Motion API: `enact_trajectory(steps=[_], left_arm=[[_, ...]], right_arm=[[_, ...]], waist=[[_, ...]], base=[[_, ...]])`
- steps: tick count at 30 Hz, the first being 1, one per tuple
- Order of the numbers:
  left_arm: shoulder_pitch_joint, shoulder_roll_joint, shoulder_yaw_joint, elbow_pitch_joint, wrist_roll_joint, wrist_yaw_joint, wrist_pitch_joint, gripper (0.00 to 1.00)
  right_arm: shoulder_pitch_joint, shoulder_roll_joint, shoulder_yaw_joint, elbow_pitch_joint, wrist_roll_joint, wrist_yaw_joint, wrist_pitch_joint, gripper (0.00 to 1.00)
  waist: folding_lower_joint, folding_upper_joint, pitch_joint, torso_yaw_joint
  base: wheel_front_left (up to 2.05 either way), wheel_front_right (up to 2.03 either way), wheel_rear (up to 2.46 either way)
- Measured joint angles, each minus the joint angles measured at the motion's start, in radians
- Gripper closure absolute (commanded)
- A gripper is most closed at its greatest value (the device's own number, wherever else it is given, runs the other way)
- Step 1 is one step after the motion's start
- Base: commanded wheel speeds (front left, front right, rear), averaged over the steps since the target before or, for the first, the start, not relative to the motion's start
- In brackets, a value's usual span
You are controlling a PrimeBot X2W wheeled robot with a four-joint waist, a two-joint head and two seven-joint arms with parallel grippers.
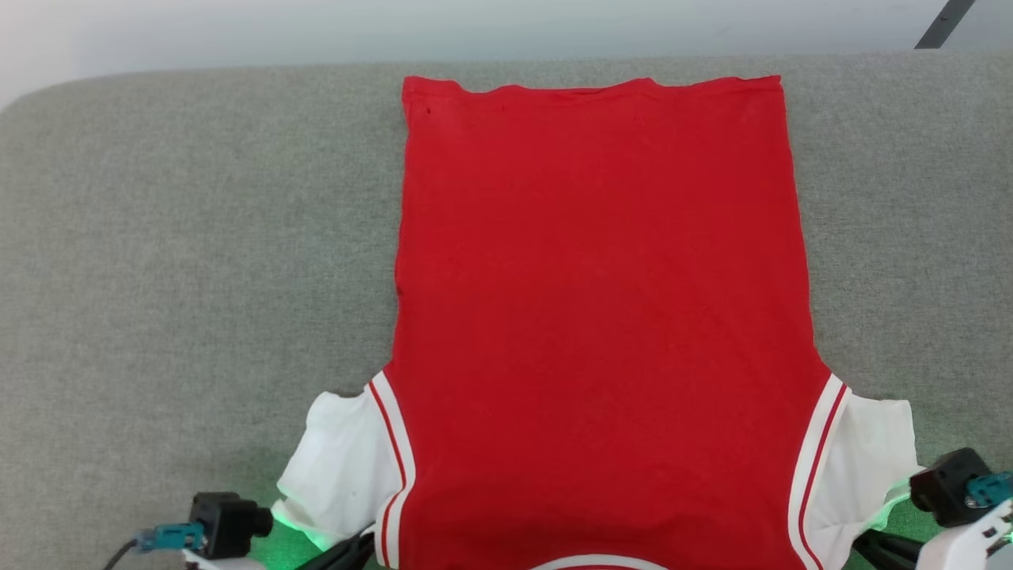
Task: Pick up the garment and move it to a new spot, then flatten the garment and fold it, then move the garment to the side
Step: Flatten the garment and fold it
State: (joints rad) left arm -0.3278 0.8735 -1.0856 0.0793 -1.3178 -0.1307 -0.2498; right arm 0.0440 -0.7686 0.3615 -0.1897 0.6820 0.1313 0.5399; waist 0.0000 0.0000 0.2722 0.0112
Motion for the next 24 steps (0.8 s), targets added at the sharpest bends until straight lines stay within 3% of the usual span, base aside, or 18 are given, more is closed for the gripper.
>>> enact_trajectory(steps=[11,12,13,15,20,24], left_arm=[[-0.037,-0.079,-0.029,0.123,0.024,-0.003,-0.007,1.00],[-0.039,-0.080,-0.031,0.126,0.023,-0.003,-0.009,1.00],[-0.040,-0.080,-0.032,0.128,0.022,-0.003,-0.010,1.00],[-0.040,-0.079,-0.031,0.131,0.018,-0.003,-0.012,1.00],[-0.028,-0.075,-0.015,0.128,0.012,-0.005,-0.015,1.00],[-0.012,-0.073,0.007,0.116,0.021,-0.005,-0.016,1.00]], right_arm=[[-0.117,0.024,0.124,0.166,-0.041,0.003,-0.080,1.00],[-0.124,0.027,0.131,0.172,-0.042,0.003,-0.086,0.96],[-0.134,0.028,0.138,0.177,-0.047,0.003,-0.092,0.74],[-0.149,0.030,0.149,0.179,-0.052,0.004,-0.100,0.03],[-0.153,0.012,0.120,0.122,-0.039,0.005,-0.051,0.00],[-0.093,-0.047,-0.031,-0.034,0.016,0.000,0.051,0.00]], waist=[[0.0000,0.0000,0.013,0.000],[0.0000,0.0000,0.014,-0.003],[0.0000,0.0000,0.015,-0.006],[0.0001,0.0000,0.017,-0.015],[0.0000,0.0000,0.020,-0.039],[0.0001,0.0000,0.019,-0.051]], base=[[0.00,0.00,0.00],[0.00,0.00,0.00],[0.00,0.00,0.00],[0.00,0.00,0.00],[0.00,0.00,0.00],[0.00,0.00,0.00]])
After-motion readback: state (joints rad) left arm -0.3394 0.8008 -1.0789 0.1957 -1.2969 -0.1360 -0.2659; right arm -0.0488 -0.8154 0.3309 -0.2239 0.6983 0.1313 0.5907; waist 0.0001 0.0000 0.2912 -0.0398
